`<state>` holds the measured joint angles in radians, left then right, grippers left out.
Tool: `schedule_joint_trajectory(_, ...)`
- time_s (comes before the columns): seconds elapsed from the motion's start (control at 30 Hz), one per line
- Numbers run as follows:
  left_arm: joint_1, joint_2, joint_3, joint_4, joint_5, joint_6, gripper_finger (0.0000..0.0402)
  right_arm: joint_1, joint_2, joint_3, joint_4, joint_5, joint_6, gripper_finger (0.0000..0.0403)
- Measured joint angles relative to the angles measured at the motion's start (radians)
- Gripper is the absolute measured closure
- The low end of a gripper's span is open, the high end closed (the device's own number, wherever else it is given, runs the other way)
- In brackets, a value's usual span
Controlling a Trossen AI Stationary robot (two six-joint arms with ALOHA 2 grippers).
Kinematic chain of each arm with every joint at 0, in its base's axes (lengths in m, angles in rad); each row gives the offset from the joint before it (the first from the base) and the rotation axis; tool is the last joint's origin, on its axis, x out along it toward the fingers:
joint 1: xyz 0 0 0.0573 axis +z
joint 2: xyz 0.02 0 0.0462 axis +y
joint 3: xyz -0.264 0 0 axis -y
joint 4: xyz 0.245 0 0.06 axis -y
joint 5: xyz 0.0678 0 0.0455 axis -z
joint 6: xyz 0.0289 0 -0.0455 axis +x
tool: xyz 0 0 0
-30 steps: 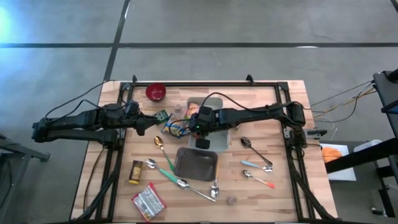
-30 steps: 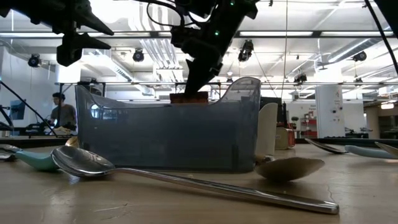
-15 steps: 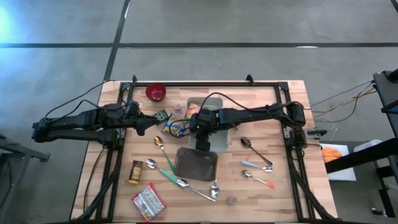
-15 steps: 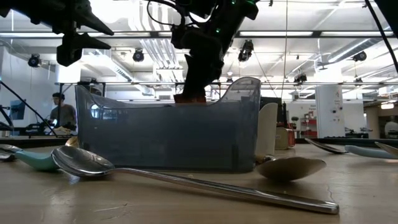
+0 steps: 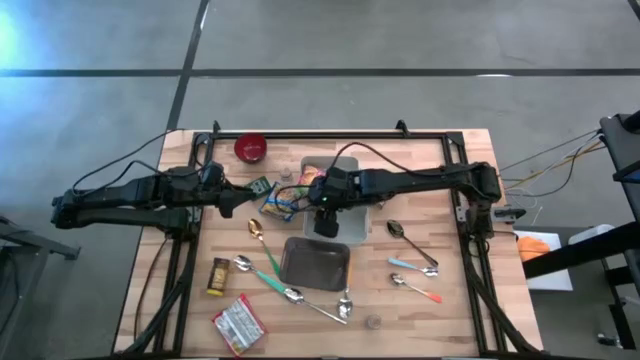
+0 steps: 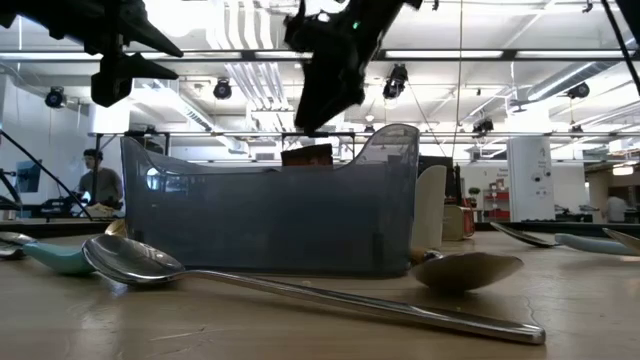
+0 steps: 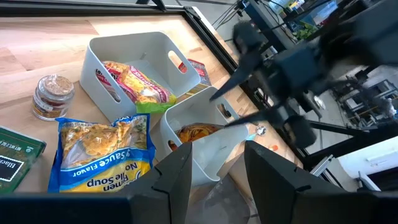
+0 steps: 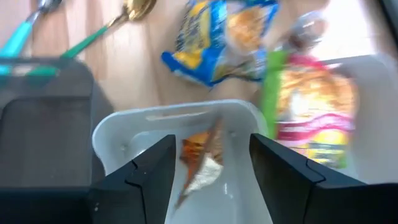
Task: Pick & Place Food Item
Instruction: Put the black spoon into the black bin
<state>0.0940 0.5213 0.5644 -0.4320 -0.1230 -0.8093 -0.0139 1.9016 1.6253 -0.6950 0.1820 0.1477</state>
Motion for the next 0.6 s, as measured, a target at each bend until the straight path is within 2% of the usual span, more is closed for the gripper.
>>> schedule_joint_trajectory(0.1, 0.0, 0.0, 0.0, 0.0, 0.0, 0.0, 0.025, 0.007, -0.062, 0.001, -0.052, 0.036, 0.017, 0.0199)
schedule_joint_trajectory(0.3, 0.0, 0.0, 0.0, -0.004, 0.004, 0.0, 0.025, 0.01, -0.206, -0.051, -0.278, 0.086, 0.138, 0.02)
schedule_joint_trajectory(0.43, 0.0, 0.0, 0.0, -0.01, 0.005, 0.0, 0.025, 0.016, -0.326, -0.165, -0.345, 0.075, 0.294, 0.02)
schedule_joint_trajectory(0.6, 0.0, 0.0, 0.0, -0.009, 0.034, 0.0, 0.025, 0.047, -0.479, -0.361, -0.35, 0.007, 0.558, 0.02)
